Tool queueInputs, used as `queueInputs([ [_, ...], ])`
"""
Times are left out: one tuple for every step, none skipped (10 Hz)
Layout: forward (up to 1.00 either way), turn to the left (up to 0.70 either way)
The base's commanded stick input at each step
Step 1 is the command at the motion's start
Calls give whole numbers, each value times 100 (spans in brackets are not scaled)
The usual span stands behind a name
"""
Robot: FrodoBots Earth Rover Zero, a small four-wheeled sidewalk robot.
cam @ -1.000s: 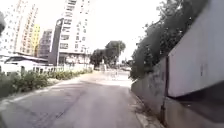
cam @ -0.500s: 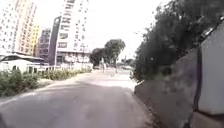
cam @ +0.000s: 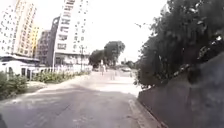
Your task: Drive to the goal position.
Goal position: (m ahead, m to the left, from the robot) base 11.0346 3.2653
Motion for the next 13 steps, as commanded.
queueInputs([
  [70,0],
  [70,0],
  [70,0],
  [70,0],
  [70,0],
  [70,0],
  [70,0],
  [70,0],
  [70,0],
  [70,0],
  [70,0],
  [70,0],
  [70,0],
])
